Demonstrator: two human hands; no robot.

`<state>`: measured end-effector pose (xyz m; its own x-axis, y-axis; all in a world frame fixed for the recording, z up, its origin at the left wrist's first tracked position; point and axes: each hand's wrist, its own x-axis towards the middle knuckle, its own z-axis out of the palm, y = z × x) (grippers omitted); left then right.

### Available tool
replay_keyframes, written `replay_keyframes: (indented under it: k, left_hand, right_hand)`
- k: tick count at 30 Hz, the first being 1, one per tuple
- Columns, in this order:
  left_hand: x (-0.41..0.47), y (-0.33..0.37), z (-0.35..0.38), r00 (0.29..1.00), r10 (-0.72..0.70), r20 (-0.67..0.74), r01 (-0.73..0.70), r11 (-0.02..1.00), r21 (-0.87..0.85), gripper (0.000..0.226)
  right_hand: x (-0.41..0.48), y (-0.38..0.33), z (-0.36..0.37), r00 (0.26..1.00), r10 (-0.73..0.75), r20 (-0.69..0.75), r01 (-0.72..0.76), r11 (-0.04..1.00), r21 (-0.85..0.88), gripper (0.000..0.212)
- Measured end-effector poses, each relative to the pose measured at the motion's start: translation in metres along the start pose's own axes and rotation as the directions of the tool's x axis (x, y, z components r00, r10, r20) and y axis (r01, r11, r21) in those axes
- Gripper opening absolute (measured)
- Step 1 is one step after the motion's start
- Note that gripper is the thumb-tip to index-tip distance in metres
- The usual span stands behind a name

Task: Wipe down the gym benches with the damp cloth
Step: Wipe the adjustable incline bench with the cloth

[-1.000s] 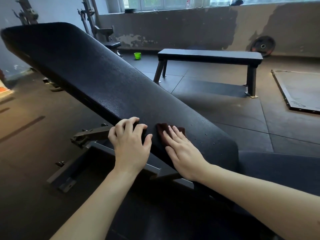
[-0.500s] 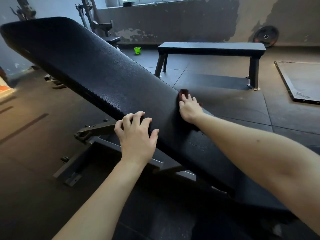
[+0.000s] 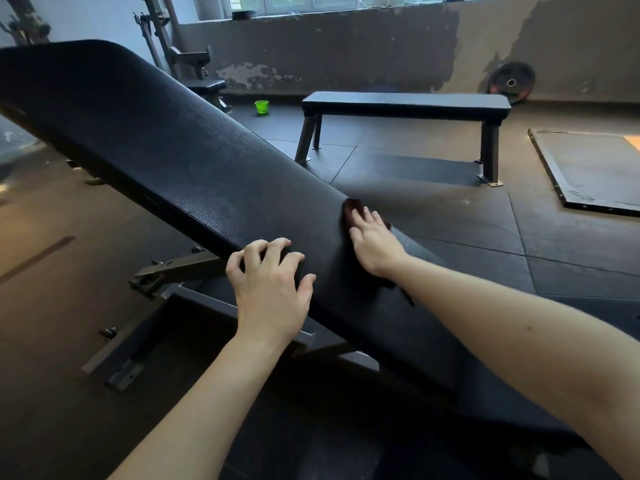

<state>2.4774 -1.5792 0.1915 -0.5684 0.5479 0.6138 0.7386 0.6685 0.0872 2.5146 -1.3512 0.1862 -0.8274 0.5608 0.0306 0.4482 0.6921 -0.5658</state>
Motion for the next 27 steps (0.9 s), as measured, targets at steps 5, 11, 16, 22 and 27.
replay_keyframes:
  k: [5,11,16,22,27]
  left_hand:
    - [0.000,0.000,0.000,1.000,0.006,-0.002,-0.006,1.000,0.013,0.032]
    - [0.002,0.005,0.003,1.000,0.007,-0.005,-0.007,1.000,0.003,0.029]
    - [0.001,0.007,0.006,1.000,0.022,-0.019,-0.022,1.000,-0.001,0.029]
    - [-0.002,0.008,0.002,1.000,0.017,0.021,-0.017,1.000,0.014,0.032]
    - [-0.007,0.011,-0.002,0.998,0.023,0.059,-0.024,0.999,0.029,0.034]
  right_hand:
    - [0.023,0.006,-0.007,0.986,0.165,-0.003,-0.165,0.986,-0.013,0.058]
    - [-0.041,0.000,0.011,0.997,0.069,-0.016,-0.069,0.998,-0.003,0.057]
    - [-0.080,0.004,0.017,1.000,-0.023,0.009,0.023,1.000,0.004,0.055]
    - [-0.013,0.034,-0.003,0.998,0.065,-0.005,-0.065,0.997,0.034,0.056]
    - [-0.003,0.026,-0.006,0.987,0.162,-0.006,-0.162,0.986,0.033,0.057]
